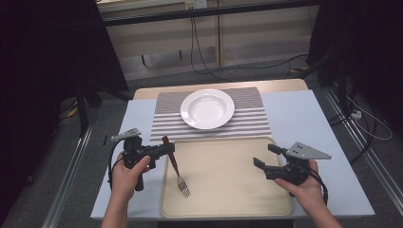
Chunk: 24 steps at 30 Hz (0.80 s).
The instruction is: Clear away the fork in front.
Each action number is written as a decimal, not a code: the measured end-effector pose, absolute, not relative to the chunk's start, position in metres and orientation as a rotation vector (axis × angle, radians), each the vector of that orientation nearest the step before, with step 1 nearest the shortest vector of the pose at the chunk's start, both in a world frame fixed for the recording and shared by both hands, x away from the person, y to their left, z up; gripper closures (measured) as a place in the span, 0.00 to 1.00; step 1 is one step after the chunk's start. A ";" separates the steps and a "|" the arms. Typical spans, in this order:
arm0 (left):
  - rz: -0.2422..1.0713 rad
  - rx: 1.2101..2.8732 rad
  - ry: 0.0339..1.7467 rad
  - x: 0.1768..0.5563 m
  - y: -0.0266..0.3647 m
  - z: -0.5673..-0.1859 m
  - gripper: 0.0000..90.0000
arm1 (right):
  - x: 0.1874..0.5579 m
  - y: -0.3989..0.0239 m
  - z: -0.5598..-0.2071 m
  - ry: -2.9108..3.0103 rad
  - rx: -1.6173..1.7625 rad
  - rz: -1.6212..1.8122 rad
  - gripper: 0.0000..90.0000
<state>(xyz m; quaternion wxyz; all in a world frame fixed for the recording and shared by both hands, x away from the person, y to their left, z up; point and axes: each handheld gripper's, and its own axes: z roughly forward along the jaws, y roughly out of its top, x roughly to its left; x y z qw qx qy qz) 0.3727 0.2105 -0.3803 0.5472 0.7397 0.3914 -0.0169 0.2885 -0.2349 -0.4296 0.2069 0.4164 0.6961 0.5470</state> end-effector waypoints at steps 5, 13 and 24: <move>-0.043 1.800 0.931 0.377 0.203 -0.388 0.86 | 0.290 -0.238 -0.430 1.935 1.165 1.500 0.20; -0.017 1.816 0.943 0.382 0.196 -0.399 0.84 | 0.291 -0.242 -0.430 1.925 1.175 1.500 0.19; 0.033 1.887 0.955 0.387 0.187 -0.416 0.79 | 0.290 -0.242 -0.428 1.918 1.176 1.505 0.20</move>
